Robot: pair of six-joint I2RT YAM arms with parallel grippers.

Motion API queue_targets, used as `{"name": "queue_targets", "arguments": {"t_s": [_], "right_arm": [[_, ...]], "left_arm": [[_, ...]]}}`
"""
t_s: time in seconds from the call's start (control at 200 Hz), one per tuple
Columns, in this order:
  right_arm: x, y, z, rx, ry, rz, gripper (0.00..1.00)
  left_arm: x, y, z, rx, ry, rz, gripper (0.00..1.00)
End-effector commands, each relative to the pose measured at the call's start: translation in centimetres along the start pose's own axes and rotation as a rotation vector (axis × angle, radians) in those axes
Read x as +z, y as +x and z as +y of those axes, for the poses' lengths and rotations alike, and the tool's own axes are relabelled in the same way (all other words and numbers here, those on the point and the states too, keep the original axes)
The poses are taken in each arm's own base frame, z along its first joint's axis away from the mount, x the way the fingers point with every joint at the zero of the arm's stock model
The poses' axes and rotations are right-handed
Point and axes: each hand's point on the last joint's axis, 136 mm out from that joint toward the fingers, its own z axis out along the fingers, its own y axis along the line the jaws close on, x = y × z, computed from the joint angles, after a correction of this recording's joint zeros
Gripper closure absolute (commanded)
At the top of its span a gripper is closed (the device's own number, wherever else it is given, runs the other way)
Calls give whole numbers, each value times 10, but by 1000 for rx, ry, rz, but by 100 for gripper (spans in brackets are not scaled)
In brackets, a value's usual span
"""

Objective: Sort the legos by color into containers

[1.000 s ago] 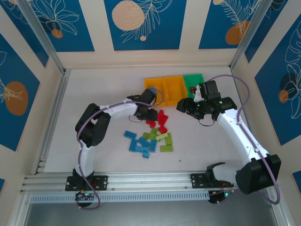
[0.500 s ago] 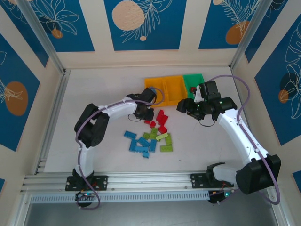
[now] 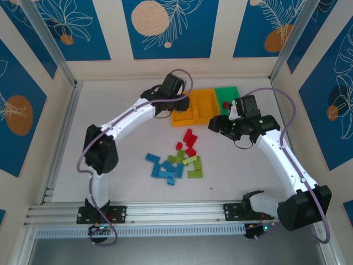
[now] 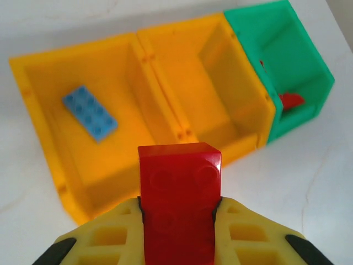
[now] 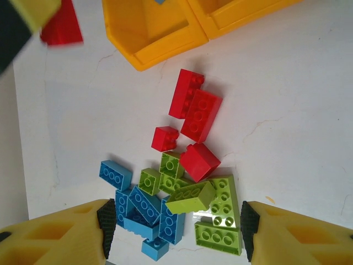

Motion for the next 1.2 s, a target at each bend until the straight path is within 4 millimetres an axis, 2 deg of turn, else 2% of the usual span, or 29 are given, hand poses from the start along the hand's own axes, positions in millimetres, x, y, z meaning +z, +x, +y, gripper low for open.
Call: {"name": "queue_targets", "arguments": {"t_s": [0.0,0.11,0.275,0.41,0.495,0.62,0.735,0.85,0.875,0.92,0.96,0.985,1.06,1.12,1.195], "right_arm": [[-17,-3,7,-5,-11,-47,36],[-22,-6,-9,52,54,-92,35],[-32,-16,-45,211,132,-188,32],[-36,-22,-62,347,92,-232,32],[-39,-25,-65,378,79,-246,32],[-41,-25,-64,373,72,-243,32],[-44,-23,-64,353,74,-242,32],[-48,-19,-62,335,70,-234,32],[-49,-18,-62,331,68,-234,32],[-50,-15,-62,330,68,-236,32],[-52,-14,-63,328,68,-240,32],[-52,-12,-63,328,66,-239,32],[-53,-9,-63,326,64,-240,32],[-53,-8,-64,325,67,-236,32],[-53,-6,-65,325,69,-230,32]], "left_arm": [[28,-18,1,30,25,-25,79],[31,-43,-41,37,210,-75,78],[27,-60,-97,63,351,-148,77],[47,-64,-132,61,426,-192,77],[63,-68,-150,45,481,-234,77],[90,-69,-166,63,526,-325,74],[107,-67,-180,135,550,-434,74],[124,-69,-172,113,496,-488,74],[127,-69,-170,108,490,-499,71],[130,-70,-168,107,483,-515,60],[132,-71,-166,107,472,-521,49],[132,-72,-165,105,465,-522,46],[130,-75,-162,100,460,-517,46],[120,-79,-165,113,465,-511,45],[97,-87,-172,144,478,-495,46]]}}
